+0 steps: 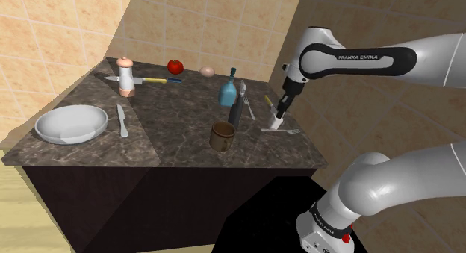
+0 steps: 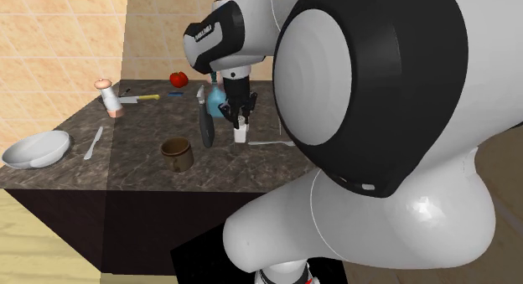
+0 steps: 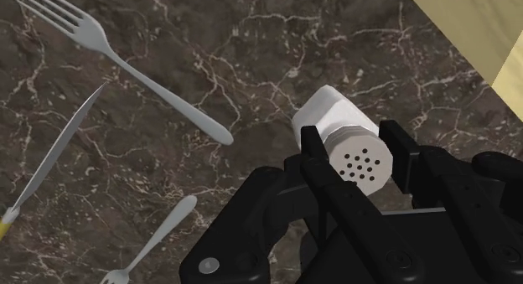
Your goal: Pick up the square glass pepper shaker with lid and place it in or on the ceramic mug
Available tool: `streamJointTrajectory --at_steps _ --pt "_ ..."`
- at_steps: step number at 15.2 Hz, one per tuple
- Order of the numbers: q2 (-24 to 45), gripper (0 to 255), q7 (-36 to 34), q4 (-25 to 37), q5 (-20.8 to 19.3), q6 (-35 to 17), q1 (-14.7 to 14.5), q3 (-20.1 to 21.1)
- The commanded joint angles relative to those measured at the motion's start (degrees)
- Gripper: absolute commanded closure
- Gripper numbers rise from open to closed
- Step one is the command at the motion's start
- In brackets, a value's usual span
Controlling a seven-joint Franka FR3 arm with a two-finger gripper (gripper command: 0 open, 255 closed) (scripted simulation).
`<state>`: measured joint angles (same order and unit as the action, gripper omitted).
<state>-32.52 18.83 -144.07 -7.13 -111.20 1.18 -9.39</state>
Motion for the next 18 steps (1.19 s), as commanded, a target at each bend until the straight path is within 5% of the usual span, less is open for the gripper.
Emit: streamJointTrajectory --at_steps 1,12,18 --pt "-0.25 255 0.00 1.32 0.13 1.59 -0.07 0.16" --pt "-1.03 255 0.29 8.86 0.66 9.91 -0.28 0.78" --pt "3.79 255 -7.19 14.09 4.32 10.77 -3.66 6.76"
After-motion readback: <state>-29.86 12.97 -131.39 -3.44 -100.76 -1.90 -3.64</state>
